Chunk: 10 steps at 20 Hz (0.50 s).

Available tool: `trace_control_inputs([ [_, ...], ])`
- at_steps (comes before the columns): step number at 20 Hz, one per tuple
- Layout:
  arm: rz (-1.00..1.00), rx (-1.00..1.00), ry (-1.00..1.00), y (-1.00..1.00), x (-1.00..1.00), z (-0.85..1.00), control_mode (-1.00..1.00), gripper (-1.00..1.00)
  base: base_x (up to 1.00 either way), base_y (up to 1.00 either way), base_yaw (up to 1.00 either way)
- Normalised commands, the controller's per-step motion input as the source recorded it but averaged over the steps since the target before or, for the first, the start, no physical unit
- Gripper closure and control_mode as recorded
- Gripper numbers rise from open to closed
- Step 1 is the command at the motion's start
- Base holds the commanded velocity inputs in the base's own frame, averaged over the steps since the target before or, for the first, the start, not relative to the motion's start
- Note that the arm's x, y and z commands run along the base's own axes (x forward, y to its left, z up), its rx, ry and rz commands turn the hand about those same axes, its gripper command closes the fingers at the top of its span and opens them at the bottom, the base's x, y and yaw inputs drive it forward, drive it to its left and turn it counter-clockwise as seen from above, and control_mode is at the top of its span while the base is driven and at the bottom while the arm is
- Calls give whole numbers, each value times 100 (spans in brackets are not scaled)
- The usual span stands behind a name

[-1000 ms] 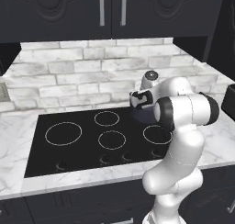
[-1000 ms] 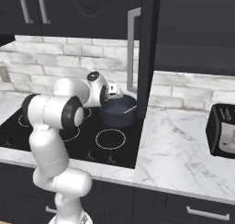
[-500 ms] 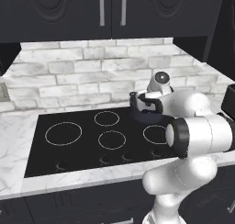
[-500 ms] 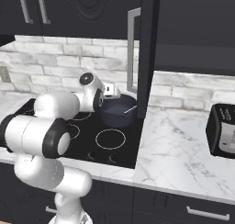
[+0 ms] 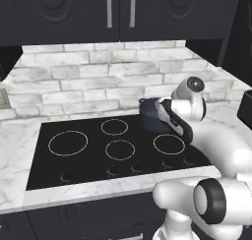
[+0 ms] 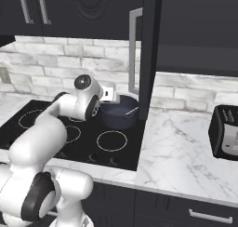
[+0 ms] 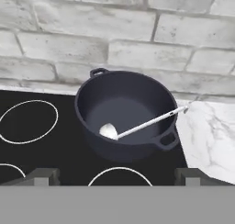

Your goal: Open the cabinet and move the ladle to the pot. Then close the cabinet.

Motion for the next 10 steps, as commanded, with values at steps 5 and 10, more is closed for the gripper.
trace_control_inputs([
  [5,0,5,0,-10,-73,64,-100,-100,0,0,0],
  [10,0,2,-1,0,-74,58,-100,-100,0,0,0],
])
